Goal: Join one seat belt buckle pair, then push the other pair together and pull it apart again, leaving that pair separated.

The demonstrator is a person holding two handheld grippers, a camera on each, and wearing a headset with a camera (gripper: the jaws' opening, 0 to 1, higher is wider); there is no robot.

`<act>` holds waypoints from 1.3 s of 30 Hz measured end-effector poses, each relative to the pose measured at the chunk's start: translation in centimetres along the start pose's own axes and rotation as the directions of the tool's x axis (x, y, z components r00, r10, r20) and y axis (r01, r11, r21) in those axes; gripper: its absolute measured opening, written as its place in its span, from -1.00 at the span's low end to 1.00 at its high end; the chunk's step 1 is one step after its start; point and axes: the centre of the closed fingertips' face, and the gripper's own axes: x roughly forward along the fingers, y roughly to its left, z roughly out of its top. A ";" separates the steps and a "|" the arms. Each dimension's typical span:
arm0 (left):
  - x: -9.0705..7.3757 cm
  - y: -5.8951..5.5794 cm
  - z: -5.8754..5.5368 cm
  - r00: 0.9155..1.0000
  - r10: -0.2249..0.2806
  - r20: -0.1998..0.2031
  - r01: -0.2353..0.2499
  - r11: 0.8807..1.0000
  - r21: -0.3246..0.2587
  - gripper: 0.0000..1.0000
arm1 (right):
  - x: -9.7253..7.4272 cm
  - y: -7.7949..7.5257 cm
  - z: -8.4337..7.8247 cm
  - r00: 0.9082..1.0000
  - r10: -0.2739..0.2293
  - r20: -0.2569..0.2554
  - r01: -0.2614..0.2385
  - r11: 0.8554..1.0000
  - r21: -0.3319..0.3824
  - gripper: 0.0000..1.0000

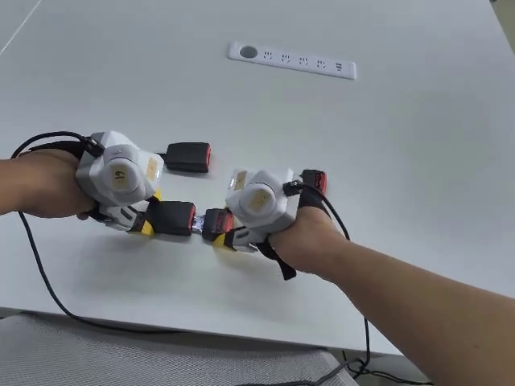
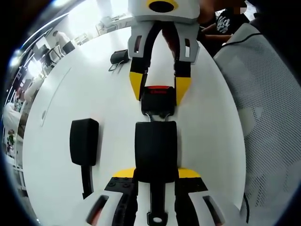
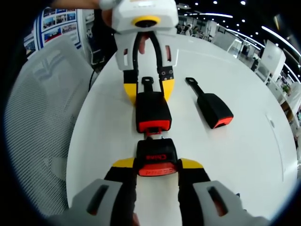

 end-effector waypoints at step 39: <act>-0.5 0.0 0.0 1.000 0.005 0.014 -0.005 1.000 -0.022 -0.43 | 0.0 0.3 0.4 1.000 0.017 -0.013 -0.018 1.000 -0.023 -0.35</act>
